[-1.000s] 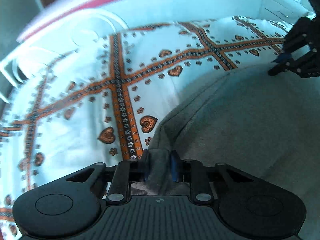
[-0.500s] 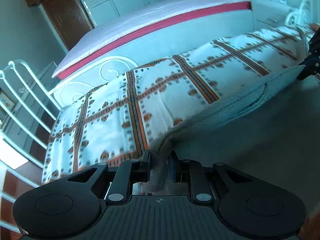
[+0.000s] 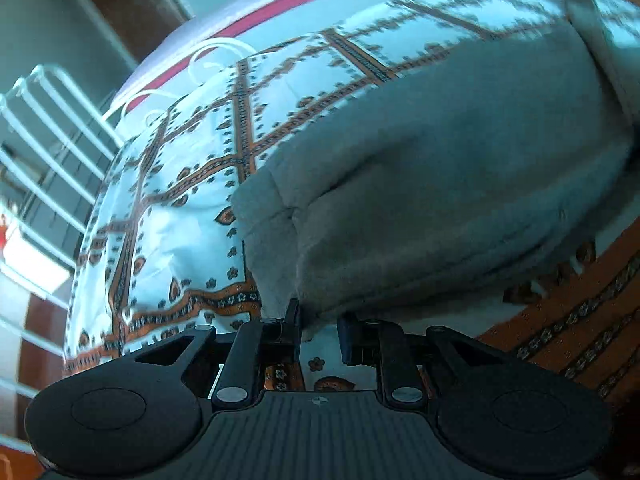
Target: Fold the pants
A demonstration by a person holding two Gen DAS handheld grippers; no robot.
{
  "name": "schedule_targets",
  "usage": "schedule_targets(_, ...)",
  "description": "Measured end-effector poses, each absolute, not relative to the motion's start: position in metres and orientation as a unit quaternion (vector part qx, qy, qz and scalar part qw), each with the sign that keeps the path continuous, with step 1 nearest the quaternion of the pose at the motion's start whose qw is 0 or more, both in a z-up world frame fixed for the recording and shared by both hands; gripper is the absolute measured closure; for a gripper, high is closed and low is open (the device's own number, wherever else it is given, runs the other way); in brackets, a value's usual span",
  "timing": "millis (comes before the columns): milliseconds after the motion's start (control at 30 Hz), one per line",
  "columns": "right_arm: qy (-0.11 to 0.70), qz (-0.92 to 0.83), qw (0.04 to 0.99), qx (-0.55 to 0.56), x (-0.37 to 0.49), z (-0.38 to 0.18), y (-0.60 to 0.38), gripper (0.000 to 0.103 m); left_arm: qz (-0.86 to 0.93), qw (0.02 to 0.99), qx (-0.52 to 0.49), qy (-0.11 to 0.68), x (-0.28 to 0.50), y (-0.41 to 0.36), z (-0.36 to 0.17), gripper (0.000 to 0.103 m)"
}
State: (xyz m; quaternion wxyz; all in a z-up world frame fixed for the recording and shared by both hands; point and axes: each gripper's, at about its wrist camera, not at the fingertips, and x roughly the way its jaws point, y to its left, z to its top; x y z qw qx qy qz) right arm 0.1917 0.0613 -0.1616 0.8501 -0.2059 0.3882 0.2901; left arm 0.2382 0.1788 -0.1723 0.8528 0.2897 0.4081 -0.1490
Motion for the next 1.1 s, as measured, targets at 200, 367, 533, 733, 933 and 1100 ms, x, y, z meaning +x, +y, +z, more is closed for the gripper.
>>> schedule_targets(200, 0.383, 0.291, 0.846, -0.229, 0.177, -0.167, 0.066, 0.091, -0.13, 0.862, 0.164, 0.461, 0.237, 0.21, -0.153, 0.066)
schedule_targets(367, 0.351, 0.31, 0.857, -0.216, 0.174, -0.153, 0.075, 0.082, -0.098, 0.873, -0.019, 0.478, 0.237, 0.25, -0.136, 0.027)
schedule_targets(533, 0.336, 0.333, 0.852, -0.226, 0.175, -0.155, 0.093, 0.074, -0.078, 0.842, -0.16, 0.51, 0.246, 0.264, -0.152, 0.027)
schedule_targets(733, 0.335, 0.337, 0.841, -0.258, 0.178, -0.167, 0.115, 0.082, -0.042, 0.828, -0.218, 0.514, 0.255, 0.259, -0.173, 0.062)
schedule_targets(933, 0.331, 0.324, 0.867, -0.186, 0.184, -0.151, 0.108, 0.092, -0.031, 0.856, -0.189, 0.481, 0.267, 0.252, -0.166, 0.081)
schedule_targets(1100, 0.342, 0.327, 0.862, -0.182, 0.185, -0.154, 0.115, 0.092, -0.02, 0.855, -0.171, 0.49, 0.278, 0.256, -0.175, 0.081)
